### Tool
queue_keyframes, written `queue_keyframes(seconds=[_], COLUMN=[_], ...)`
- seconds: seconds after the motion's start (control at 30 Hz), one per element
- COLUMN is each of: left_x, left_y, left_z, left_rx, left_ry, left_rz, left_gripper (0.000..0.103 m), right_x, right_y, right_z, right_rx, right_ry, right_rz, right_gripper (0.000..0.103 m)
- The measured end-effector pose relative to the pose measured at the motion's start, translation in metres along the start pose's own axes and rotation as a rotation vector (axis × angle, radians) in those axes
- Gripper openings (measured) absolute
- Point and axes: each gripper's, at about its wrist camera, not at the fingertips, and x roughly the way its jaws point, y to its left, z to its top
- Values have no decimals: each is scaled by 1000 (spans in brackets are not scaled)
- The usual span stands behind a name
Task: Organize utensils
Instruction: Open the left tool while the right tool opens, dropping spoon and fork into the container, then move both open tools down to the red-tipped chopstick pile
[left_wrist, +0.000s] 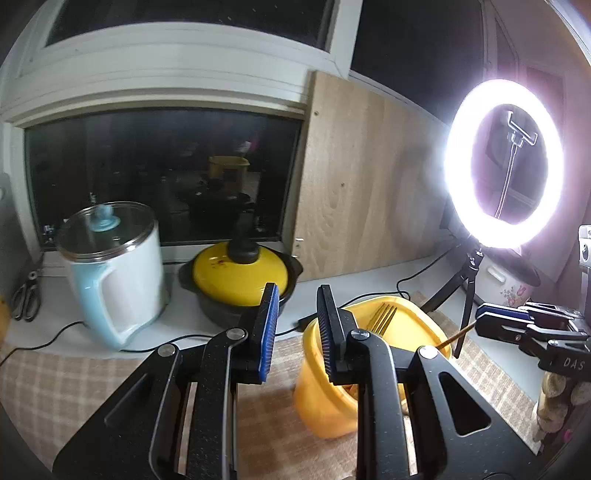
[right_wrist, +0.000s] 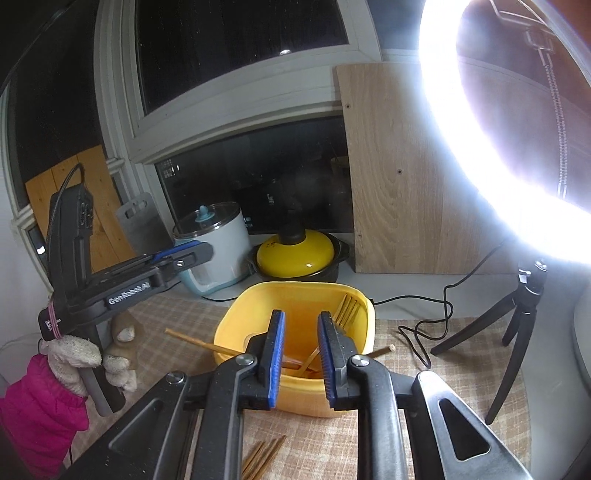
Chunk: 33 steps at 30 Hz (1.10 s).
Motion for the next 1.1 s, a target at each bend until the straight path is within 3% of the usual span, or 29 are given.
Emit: queue_keyframes(seconds=[0.27,0.53,0.77,1.1], left_x=[-49,-87,-96,-80], left_y=[11,21,8,-27], left_z=[-15,-49,-93,-156], left_rx=[-38,-95,-114,-188], left_ry=[-22,28,146,393], left_rz=[47,50,20,-73], left_gripper=[20,20,20,20], right_x=[-22,-24,-8,18], right_y=[-2,-11,-22,-21], right_z=[-14,-42,-79,-132], right_rx=[17,72,177,243], right_ry=[-9,51,176,383], right_rz=[59,131,203,265], right_gripper=[26,30,30,31])
